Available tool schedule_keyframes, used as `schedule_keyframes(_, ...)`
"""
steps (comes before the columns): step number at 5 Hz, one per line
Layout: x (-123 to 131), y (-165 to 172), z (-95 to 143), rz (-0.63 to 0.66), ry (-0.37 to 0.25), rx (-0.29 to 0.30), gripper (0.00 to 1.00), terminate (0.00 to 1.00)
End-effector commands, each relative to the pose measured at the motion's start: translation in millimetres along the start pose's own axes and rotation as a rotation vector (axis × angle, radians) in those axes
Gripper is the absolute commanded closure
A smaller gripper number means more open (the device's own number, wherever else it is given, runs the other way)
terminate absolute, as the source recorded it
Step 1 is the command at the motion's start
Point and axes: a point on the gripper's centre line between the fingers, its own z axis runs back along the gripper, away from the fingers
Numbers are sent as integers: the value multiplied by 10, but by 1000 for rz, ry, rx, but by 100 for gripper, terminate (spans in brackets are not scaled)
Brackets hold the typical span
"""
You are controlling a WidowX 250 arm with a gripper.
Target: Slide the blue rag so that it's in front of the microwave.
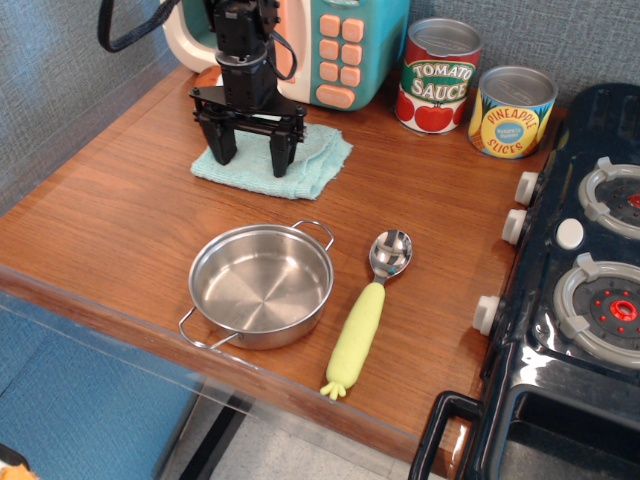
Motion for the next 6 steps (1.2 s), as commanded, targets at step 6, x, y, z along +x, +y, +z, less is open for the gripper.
schedule_keyframes(6, -19, -287, 973, -154, -173, -18, 0, 0)
